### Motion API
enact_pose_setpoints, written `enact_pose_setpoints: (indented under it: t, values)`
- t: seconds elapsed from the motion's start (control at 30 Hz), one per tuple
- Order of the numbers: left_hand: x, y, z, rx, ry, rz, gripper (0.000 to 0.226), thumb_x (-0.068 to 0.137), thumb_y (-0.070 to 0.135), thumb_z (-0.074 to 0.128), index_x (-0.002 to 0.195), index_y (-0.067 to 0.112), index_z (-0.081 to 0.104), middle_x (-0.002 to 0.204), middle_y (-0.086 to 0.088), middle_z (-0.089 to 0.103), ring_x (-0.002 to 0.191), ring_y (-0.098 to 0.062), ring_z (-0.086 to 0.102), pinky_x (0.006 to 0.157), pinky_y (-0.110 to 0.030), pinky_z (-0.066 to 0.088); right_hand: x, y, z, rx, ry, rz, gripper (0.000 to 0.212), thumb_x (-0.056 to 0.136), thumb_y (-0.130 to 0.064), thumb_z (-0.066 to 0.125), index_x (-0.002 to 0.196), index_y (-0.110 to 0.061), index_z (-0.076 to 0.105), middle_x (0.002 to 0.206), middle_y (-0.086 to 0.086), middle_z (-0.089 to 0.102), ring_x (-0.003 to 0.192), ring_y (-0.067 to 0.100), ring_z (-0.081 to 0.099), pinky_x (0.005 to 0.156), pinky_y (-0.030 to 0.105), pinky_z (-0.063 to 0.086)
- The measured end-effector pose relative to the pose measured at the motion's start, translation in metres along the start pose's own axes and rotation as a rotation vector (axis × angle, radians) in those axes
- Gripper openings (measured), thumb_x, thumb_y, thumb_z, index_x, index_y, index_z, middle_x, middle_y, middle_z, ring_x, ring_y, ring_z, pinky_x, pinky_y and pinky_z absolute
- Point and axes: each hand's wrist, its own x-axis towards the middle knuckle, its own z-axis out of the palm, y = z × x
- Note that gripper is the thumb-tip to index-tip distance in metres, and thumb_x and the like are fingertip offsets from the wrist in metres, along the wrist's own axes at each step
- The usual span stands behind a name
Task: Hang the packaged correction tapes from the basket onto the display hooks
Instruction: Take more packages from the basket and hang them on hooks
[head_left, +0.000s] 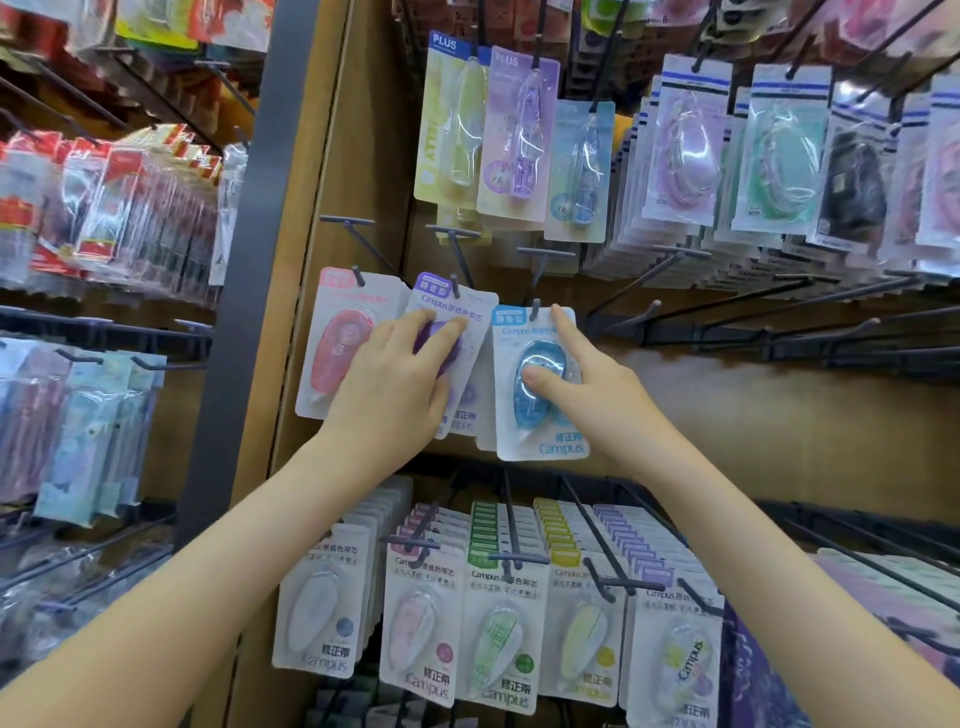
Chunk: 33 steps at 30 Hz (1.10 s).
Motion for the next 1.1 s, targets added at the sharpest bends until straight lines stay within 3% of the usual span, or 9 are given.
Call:
enact_pose_setpoints:
  t: [0.07, 0.13, 0.27, 0.5, 0.63, 0.73, 0.83, 0.93, 1.1]
  values:
    - [0.001, -0.001, -0.001, 0.008, 0.003, 0.003, 0.053, 0.076, 0.003, 0.070, 0.127, 0.002, 0.058, 0.122, -0.025, 0.057, 0.102, -0.042, 0.056, 0.082, -0.047, 0.050, 0.004, 0.000, 0.003, -0.054, 0.006, 0.013, 0.069, 0.097, -0.041, 0.048, 0.151, -0.044, 0.006, 0.141, -0.003, 0.047, 0.096, 0.006, 0.047, 0.064, 0.013, 0.041]
    - [0.003, -0.001, -0.003, -0.015, 0.009, -0.009, 0.051, 0.078, 0.003, 0.067, 0.128, 0.003, 0.057, 0.124, -0.024, 0.056, 0.105, -0.042, 0.053, 0.085, -0.048, 0.049, 0.006, -0.001, 0.004, -0.070, 0.001, 0.020, 0.069, 0.098, -0.040, 0.048, 0.151, -0.043, 0.004, 0.141, -0.001, 0.048, 0.094, 0.007, 0.048, 0.059, 0.012, 0.039]
    - [0.005, -0.002, -0.006, -0.099, 0.018, -0.053, 0.050, 0.084, 0.005, 0.061, 0.133, 0.006, 0.054, 0.131, -0.021, 0.052, 0.117, -0.039, 0.047, 0.095, -0.045, 0.043, 0.005, 0.003, -0.006, -0.114, 0.007, 0.019, 0.068, 0.099, -0.037, 0.048, 0.150, -0.046, 0.003, 0.143, 0.000, 0.046, 0.099, 0.010, 0.048, 0.080, 0.024, 0.042]
    - [0.008, 0.003, -0.010, -0.254, 0.028, -0.141, 0.051, 0.088, 0.012, 0.058, 0.138, 0.014, 0.049, 0.130, -0.012, 0.052, 0.119, -0.028, 0.047, 0.093, -0.028, 0.035, 0.002, 0.003, 0.005, -0.322, 0.078, -0.021, 0.072, 0.098, -0.044, 0.045, 0.152, -0.036, -0.002, 0.128, 0.007, 0.045, 0.100, 0.018, 0.046, 0.077, 0.030, 0.037]
    - [0.004, 0.005, -0.009, -0.125, 0.024, -0.029, 0.048, 0.086, 0.016, 0.055, 0.133, 0.007, 0.053, 0.122, -0.021, 0.056, 0.105, -0.038, 0.055, 0.085, -0.041, 0.048, 0.000, -0.001, 0.020, -0.356, 0.159, -0.012, 0.075, 0.096, -0.050, 0.046, 0.152, -0.031, -0.001, 0.132, 0.008, 0.042, 0.115, 0.029, 0.051, 0.085, 0.040, 0.046]
    - [0.003, 0.004, -0.008, -0.004, -0.018, 0.038, 0.051, 0.080, 0.014, 0.067, 0.128, 0.002, 0.056, 0.118, -0.027, 0.057, 0.091, -0.043, 0.058, 0.073, -0.047, 0.052, -0.002, -0.002, 0.025, -0.503, 0.241, -0.050, 0.080, 0.092, -0.053, 0.049, 0.152, -0.023, 0.005, 0.148, 0.008, 0.024, 0.130, 0.028, 0.034, 0.097, 0.040, 0.041]
    - [0.003, 0.002, -0.006, 0.092, -0.027, 0.091, 0.054, 0.075, 0.013, 0.075, 0.125, 0.000, 0.058, 0.118, -0.029, 0.057, 0.090, -0.042, 0.059, 0.071, -0.045, 0.052, -0.006, -0.002, 0.033, -0.601, 0.350, -0.164, 0.089, 0.089, -0.056, 0.054, 0.153, -0.019, 0.007, 0.159, 0.006, 0.002, 0.143, 0.024, 0.008, 0.113, 0.034, 0.024]
    - [0.002, -0.005, -0.003, 0.114, -0.038, 0.131, 0.054, 0.080, 0.018, 0.070, 0.129, 0.003, 0.055, 0.128, -0.028, 0.053, 0.107, -0.042, 0.056, 0.087, -0.048, 0.049, -0.003, 0.001, 0.045, -0.537, 0.335, -0.244, 0.093, 0.089, -0.047, 0.060, 0.153, -0.012, 0.003, 0.161, 0.006, -0.002, 0.147, 0.018, -0.004, 0.115, 0.025, 0.002]
    - [0.003, -0.010, -0.004, 0.134, -0.116, 0.149, 0.061, 0.081, 0.031, 0.054, 0.137, 0.010, 0.049, 0.135, -0.023, 0.050, 0.121, -0.040, 0.050, 0.101, -0.050, 0.040, 0.009, 0.006, 0.051, -0.426, 0.305, -0.172, 0.093, 0.090, -0.037, 0.063, 0.153, -0.014, -0.002, 0.161, 0.001, -0.002, 0.147, 0.012, -0.007, 0.111, 0.022, 0.003]
